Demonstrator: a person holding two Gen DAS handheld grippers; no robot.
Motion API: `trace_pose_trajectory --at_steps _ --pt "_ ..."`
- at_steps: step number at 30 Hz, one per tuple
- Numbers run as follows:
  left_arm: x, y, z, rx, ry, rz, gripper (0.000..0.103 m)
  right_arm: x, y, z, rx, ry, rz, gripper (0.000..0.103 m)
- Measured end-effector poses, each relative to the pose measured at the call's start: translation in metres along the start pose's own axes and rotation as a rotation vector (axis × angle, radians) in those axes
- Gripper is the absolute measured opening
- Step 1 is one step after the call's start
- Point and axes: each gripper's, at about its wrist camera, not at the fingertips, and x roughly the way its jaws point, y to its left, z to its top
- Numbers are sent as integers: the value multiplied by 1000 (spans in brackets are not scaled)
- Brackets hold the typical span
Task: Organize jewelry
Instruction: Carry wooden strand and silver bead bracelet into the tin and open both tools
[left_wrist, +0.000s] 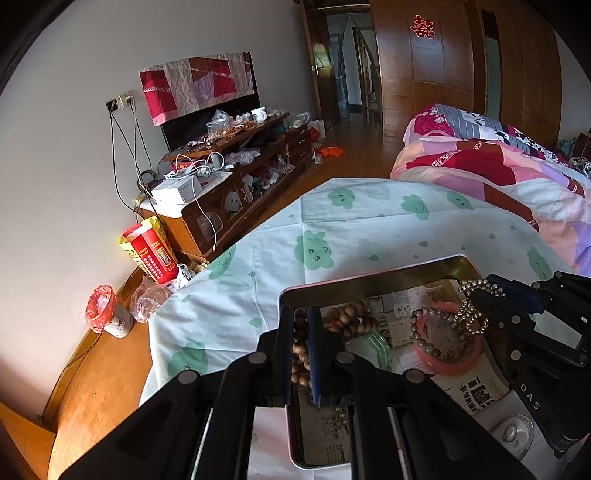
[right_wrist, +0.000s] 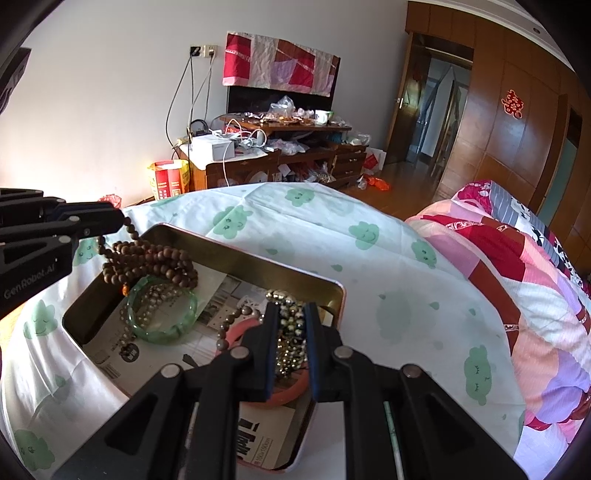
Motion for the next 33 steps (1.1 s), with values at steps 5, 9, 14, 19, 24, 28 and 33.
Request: trace_pose_trajectory --at_steps 5,9,14,19,24,28,33 --pt "3 -1 -4 4 10 -4 7 2 3 -1 -8 8 5 16" --pt "4 -2 -6 8 19 -6 7 4 5 -2 -12 13 8 16" --pt "5 -2 -9 11 25 -6 7 7 7 -5 -15 22 12 16" --pt "7 -2 -11 10 32 -4 7 8 8 -7 -15 26 15 16" --pt "9 -2 -14 10 38 -2 7 10 8 -8 -17 29 14 16" --pt "9 -1 -14 1 38 2 7 10 9 -10 -16 32 15 16" --pt "11 3 -16 -18 51 6 8 10 9 -14 -15 39 15 16"
